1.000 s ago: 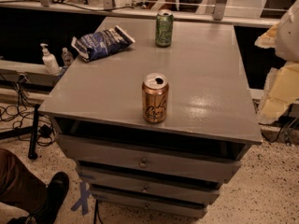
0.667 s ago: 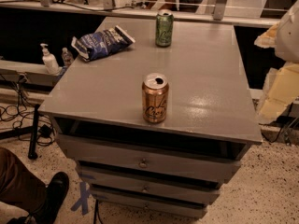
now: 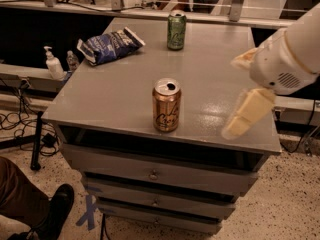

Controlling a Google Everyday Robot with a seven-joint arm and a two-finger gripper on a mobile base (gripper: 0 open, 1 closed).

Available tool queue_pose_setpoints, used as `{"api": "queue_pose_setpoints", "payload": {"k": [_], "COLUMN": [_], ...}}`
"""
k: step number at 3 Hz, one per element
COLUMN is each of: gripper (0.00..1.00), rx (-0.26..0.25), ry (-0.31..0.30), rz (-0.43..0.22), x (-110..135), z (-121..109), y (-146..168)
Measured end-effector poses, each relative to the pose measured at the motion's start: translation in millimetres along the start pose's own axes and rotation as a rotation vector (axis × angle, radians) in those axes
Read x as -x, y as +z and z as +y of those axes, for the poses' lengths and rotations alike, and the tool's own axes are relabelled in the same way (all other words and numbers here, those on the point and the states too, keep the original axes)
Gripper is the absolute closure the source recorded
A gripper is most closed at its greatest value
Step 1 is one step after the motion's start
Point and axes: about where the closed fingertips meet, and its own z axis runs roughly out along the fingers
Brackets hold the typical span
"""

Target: Move orange can near green can

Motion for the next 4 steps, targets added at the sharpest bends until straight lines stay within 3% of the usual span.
{"api": "queue_pose_setpoints", "payload": {"k": [2, 3, 4], "gripper": [0.0, 0.0, 0.0], "rx": [0.118, 0.145, 0.146], "ry": [0.157, 0.251, 0.3], "rz": [-0.378, -0.542, -0.67], "x": [35.6, 53.0, 69.9], "z": [2.5, 1.1, -2.1], "y": [82.3, 102.3, 107.7]}}
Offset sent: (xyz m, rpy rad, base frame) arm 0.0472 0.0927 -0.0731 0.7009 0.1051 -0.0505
